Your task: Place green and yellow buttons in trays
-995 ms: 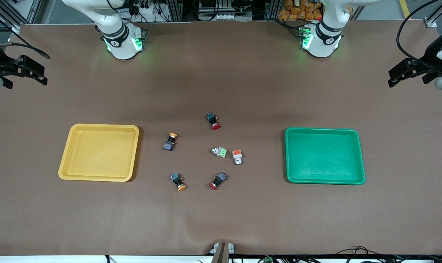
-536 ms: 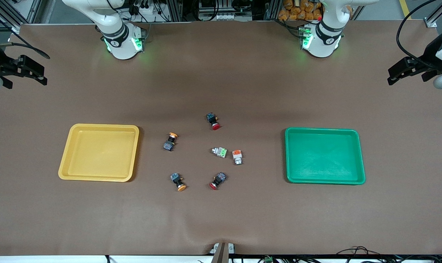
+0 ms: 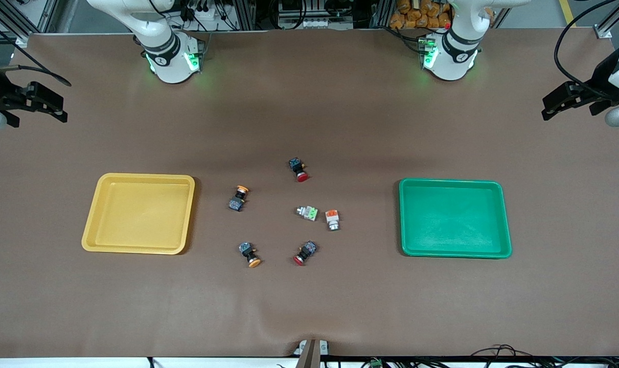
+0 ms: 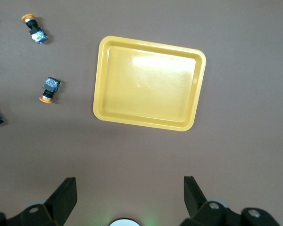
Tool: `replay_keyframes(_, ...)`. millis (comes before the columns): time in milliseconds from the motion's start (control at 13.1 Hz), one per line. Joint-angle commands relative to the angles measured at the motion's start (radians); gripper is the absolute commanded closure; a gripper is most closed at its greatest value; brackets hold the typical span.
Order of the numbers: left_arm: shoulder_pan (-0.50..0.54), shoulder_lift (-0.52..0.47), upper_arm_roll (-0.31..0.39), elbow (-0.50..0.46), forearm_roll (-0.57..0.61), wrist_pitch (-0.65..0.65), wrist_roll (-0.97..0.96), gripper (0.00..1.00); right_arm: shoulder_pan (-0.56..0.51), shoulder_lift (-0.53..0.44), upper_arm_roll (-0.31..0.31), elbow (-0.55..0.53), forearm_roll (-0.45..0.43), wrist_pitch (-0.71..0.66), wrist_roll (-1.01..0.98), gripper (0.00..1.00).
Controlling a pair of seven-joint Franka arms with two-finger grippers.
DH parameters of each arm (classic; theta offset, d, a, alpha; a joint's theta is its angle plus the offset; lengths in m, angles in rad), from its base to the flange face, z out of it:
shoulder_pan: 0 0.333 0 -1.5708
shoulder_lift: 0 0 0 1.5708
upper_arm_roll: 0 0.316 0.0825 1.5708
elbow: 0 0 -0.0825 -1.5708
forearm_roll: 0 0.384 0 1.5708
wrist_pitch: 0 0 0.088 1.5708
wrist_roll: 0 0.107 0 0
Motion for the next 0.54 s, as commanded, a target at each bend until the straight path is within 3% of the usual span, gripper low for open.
replay_keyframes(0,0.009,-0.001,-0.003,0.024,-0.016,-0.021,0.018,0.00,-0.009,0.057,0.000,0.022,-0.021,0.002,-0.008,0.00)
replay_keyframes(230,0.004,0.008,-0.003,0.024,-0.016,-0.014,0.015,0.00,-0.010,0.126,-0.002,0.022,-0.031,0.001,-0.008,0.00)
replay_keyframes(459,0.001,0.013,-0.005,0.019,-0.014,0.000,0.012,0.00,0.001,0.166,0.000,0.034,-0.099,0.002,-0.003,0.00)
